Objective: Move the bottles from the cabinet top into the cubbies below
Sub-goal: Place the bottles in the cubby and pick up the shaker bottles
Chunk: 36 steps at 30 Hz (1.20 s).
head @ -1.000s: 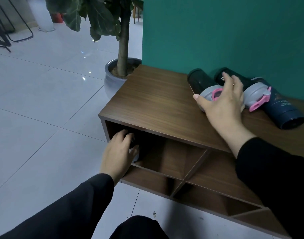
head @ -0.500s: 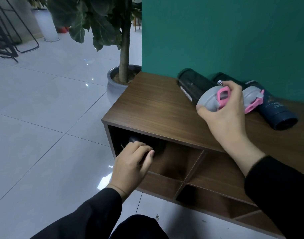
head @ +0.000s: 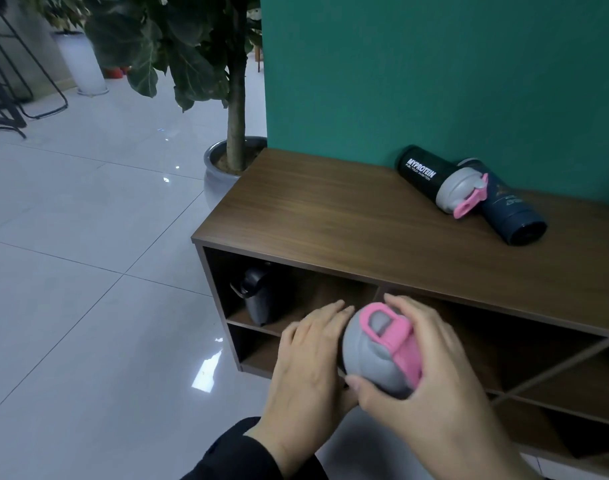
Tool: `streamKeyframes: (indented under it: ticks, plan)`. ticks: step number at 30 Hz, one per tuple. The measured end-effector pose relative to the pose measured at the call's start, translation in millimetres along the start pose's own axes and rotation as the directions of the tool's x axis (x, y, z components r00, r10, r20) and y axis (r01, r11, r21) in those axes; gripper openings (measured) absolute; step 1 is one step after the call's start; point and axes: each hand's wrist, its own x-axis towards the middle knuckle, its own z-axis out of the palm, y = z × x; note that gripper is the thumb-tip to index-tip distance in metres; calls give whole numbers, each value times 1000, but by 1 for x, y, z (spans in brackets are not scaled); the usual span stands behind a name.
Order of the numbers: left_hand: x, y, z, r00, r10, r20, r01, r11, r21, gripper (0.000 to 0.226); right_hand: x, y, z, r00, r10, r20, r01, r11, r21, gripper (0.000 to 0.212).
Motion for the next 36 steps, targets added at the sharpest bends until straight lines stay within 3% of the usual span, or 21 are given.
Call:
streamKeyframes:
  ticks: [2, 4, 8, 12, 15, 20, 22, 25, 36]
  plan:
    - [-4, -4, 5, 980, -171, 101, 187, 967, -176, 64, -4, 18, 18, 990, 138, -35, -128, 967, 219, 95]
    - [-8, -12, 12, 941, -285, 181, 331, 885, -327, 66, -7, 35, 37, 961, 278, 6, -252, 862, 440, 99]
    - [-15, -31, 25, 900, -365, 240, 427, 850, -308, 71, -9, 59, 82, 922, 382, 70, -332, 681, 652, 103]
    - [-10, -54, 43, 844, -426, 326, 520, 799, -303, 66, 8, 69, 117, 884, 463, -64, -330, 714, 617, 101]
    - [-3, -61, 43, 793, -508, 335, 607, 703, -370, 66, 25, 76, 133, 867, 491, -78, -350, 715, 605, 92]
    - [18, -84, 58, 691, -668, 275, 718, 588, -372, 37, 60, 83, 160, 858, 505, -93, -387, 755, 529, 96]
    - [20, -101, 73, 659, -713, 238, 743, 568, -353, 51, 72, 87, 168, 864, 494, -99, -389, 778, 492, 96]
    - [19, -110, 82, 636, -740, 222, 766, 567, -304, 64, 85, 97, 177, 859, 499, -116, -398, 792, 464, 100]
    - [33, -124, 102, 601, -739, 305, 795, 513, -324, 50, 111, 132, 188, 815, 570, -107, -465, 753, 465, 96]
